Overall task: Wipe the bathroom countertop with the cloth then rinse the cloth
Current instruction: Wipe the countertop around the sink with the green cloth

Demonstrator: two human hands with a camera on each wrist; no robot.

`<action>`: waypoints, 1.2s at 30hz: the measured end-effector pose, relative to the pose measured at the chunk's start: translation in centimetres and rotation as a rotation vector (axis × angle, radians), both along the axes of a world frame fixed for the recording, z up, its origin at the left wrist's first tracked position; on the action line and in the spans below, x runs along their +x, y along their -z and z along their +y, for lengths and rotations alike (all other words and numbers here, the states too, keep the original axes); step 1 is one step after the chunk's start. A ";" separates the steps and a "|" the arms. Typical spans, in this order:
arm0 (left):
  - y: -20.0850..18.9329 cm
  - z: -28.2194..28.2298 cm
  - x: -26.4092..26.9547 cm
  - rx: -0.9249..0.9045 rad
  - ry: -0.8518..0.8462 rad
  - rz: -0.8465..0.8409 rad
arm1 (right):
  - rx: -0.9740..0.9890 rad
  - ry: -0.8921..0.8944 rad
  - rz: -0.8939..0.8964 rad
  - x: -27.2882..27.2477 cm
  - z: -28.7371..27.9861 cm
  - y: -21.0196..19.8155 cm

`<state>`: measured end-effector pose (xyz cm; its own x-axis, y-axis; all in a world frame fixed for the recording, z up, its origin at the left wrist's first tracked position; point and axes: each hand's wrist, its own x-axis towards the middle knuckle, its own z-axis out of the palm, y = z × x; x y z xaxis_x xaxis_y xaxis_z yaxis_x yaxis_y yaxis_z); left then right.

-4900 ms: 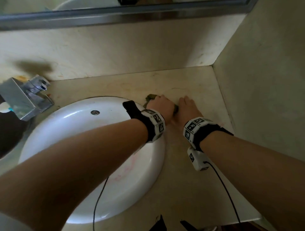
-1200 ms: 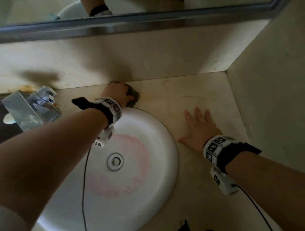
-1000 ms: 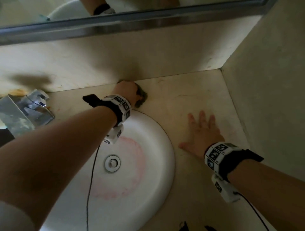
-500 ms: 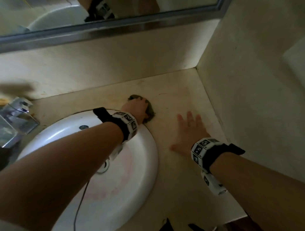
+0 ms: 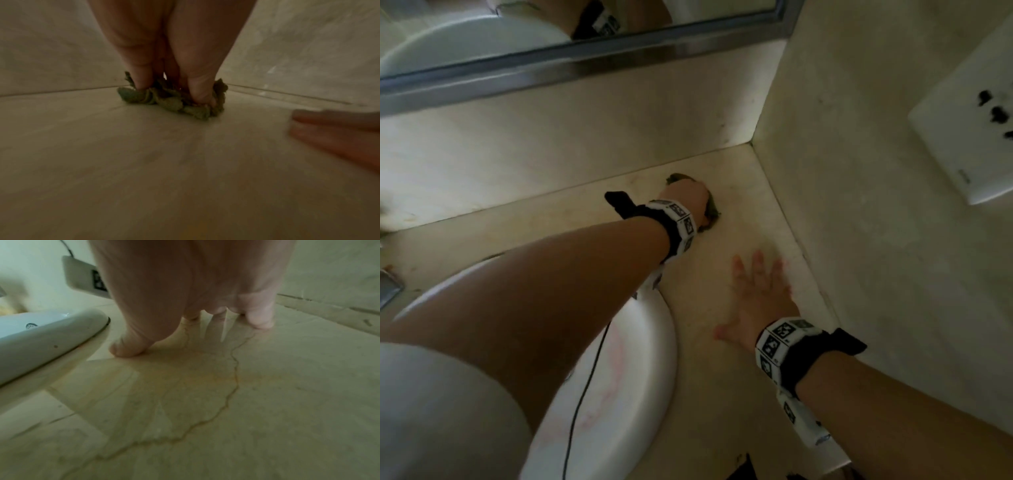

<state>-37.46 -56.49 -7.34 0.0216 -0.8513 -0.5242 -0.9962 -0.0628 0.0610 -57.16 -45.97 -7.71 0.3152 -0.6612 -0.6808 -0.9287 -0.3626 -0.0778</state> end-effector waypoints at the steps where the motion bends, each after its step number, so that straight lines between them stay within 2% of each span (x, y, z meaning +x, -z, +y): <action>1: 0.4 -1.2 -1.5 0.004 0.056 0.012 | 0.012 0.002 -0.001 0.1 -0.1 0.0; 6: 1.6 -4.4 -7.4 -0.027 0.243 0.039 | 0.069 -0.016 0.035 0.3 -0.8 0.2; 10: 1.2 -2.6 -6.4 -0.071 0.343 0.011 | 0.074 -0.006 0.017 0.2 -0.7 0.4; 14: 0.3 0.3 -0.3 -0.114 0.139 0.021 | 0.044 -0.003 -0.001 0.2 -0.7 0.0; 17: 0.0 1.1 4.7 -0.127 -0.006 -0.075 | 0.030 -0.001 -0.018 0.3 -0.7 -0.1; 19: 0.2 0.5 5.4 -0.103 -0.055 -0.121 | 0.019 -0.002 -0.021 0.3 -0.7 0.0; 21: 0.2 -0.2 4.1 -0.084 -0.045 -0.135 | 0.010 -0.014 -0.018 0.2 -0.6 -0.1; 30: 0.5 -5.4 -7.0 -0.035 0.155 0.029 | -0.005 -0.009 -0.026 0.1 -0.6 0.9; 36: 0.5 -4.2 -8.5 -0.020 0.258 0.034 | -0.006 -0.011 -0.024 0.1 -0.8 1.2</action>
<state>-45.91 -60.68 -7.87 -0.2145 -0.8369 -0.5036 -0.9765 0.1944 0.0929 -57.01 -46.75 -8.88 0.3391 -0.6612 -0.6692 -0.9224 -0.3736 -0.0982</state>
